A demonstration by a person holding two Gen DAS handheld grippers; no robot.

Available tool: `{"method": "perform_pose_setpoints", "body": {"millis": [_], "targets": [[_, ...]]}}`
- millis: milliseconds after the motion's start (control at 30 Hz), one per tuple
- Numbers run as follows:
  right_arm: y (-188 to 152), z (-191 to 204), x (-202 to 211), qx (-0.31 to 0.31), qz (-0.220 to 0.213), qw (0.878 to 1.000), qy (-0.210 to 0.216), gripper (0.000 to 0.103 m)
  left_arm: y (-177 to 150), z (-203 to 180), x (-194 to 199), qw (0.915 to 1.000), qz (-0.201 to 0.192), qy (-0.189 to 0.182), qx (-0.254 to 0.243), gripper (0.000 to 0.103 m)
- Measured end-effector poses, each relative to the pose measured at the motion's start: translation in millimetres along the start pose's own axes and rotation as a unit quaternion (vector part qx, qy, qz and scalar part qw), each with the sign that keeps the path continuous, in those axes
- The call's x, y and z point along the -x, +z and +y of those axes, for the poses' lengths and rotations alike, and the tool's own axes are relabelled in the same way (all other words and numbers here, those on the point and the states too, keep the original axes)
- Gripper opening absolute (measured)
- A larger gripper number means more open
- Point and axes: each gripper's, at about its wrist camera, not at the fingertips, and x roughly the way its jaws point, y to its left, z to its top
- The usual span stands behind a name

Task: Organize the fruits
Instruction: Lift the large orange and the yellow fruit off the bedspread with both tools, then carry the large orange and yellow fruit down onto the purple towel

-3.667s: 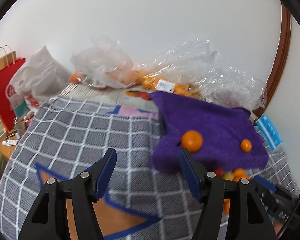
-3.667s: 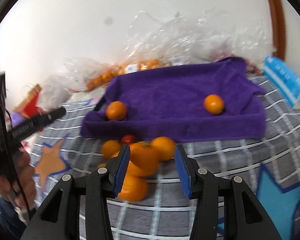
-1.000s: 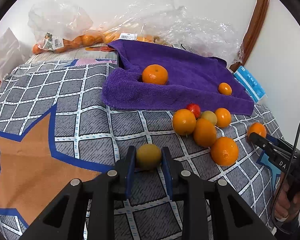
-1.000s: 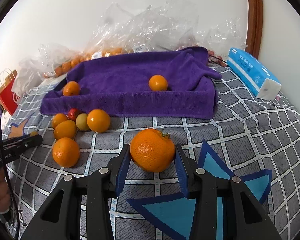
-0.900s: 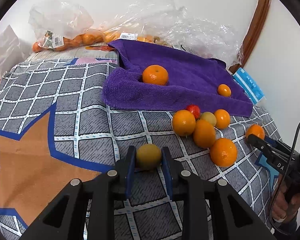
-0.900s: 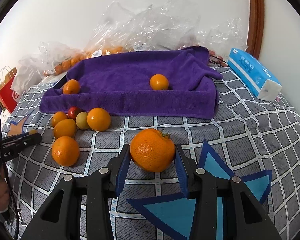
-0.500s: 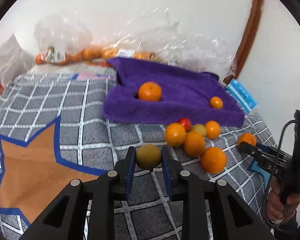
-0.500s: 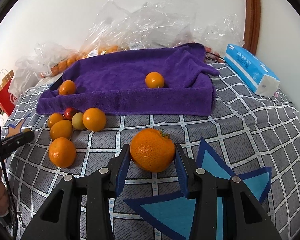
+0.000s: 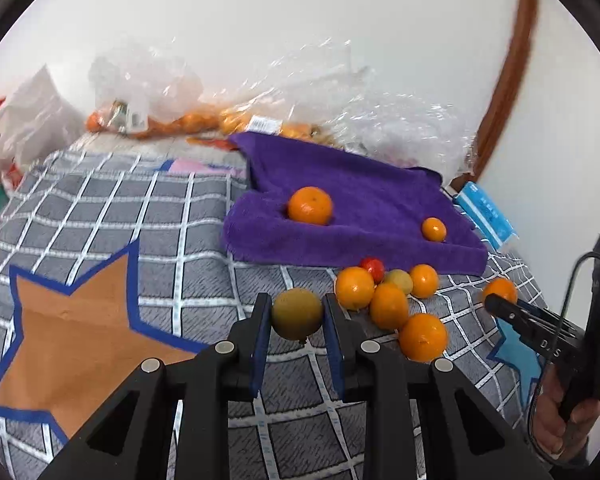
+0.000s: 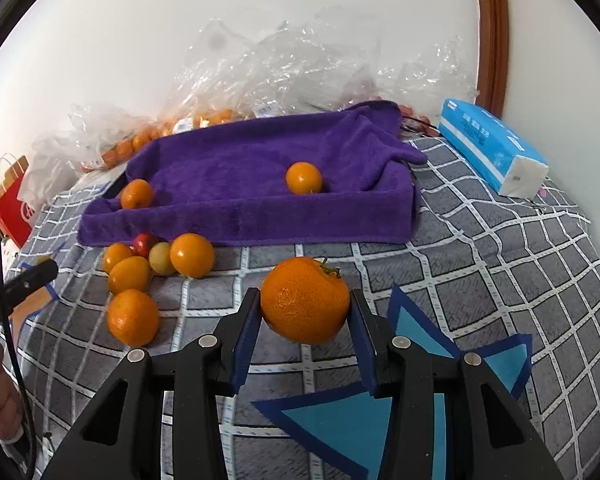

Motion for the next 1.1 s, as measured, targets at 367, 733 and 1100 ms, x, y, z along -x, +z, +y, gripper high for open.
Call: {"method": "perform_pose_setpoints", "body": {"millis": [367,733,1100], "targets": [[42.2,33.0,13.9,0.041,-0.031,0.998,0.028,0.043,47.8,-15.7,22.8,0.9992,-0.041,-0.003,0.005,0.024],[102.7,25.1,11.3,0.028,-0.069,0.997,0.026,0.043,101.4,-37.5,-9.5,0.9975,-0.065,-0.011,0.024,0.024],[123.6,13.7,-23.2,-0.009,-0.094,0.994,0.053,0.043,102.6,-21.0,-49.9,0.9955,-0.085,0.006,0.042,0.024]]}}
